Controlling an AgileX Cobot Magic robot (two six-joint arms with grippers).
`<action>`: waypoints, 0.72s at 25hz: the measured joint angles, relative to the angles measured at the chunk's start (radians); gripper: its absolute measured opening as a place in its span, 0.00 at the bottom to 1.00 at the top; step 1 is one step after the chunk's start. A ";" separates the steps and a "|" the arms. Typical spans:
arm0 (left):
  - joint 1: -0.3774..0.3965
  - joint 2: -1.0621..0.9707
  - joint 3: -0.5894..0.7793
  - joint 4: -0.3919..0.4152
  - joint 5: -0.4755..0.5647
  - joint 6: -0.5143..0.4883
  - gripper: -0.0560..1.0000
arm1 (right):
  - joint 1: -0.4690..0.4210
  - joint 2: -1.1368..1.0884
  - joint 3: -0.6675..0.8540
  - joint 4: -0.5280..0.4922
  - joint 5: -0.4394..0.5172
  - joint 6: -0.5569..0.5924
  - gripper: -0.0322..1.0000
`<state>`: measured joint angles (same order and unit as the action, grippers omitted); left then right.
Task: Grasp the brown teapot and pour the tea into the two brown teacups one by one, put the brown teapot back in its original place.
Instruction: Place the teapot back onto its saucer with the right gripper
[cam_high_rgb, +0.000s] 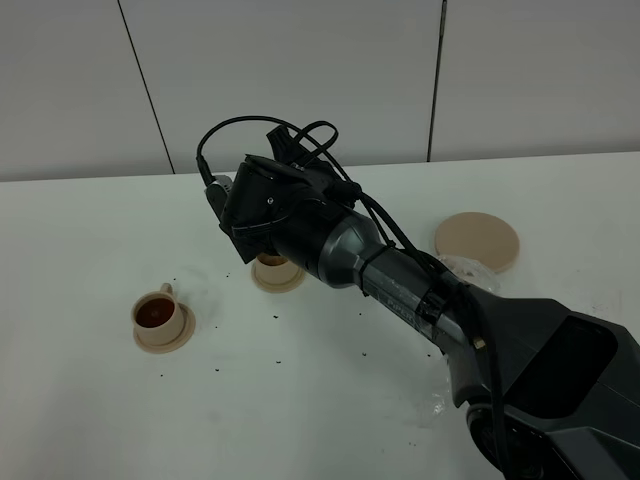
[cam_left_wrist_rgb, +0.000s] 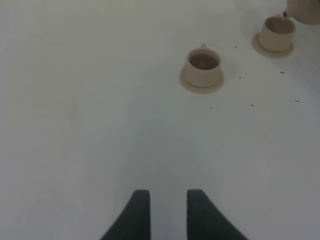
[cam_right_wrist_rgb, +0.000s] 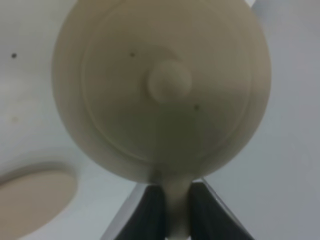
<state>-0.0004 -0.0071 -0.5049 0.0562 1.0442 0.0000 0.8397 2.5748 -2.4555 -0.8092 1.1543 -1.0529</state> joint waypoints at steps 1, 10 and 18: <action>0.000 0.000 0.000 0.000 0.000 0.000 0.29 | 0.000 0.000 0.000 0.000 -0.002 -0.007 0.12; 0.000 0.000 0.000 0.000 0.000 0.000 0.29 | 0.003 0.000 0.000 -0.009 -0.022 -0.071 0.12; 0.000 0.000 0.000 0.000 0.000 0.000 0.29 | 0.003 0.000 0.000 -0.035 -0.046 -0.082 0.12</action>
<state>-0.0004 -0.0071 -0.5049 0.0562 1.0442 0.0000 0.8429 2.5748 -2.4555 -0.8439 1.1080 -1.1353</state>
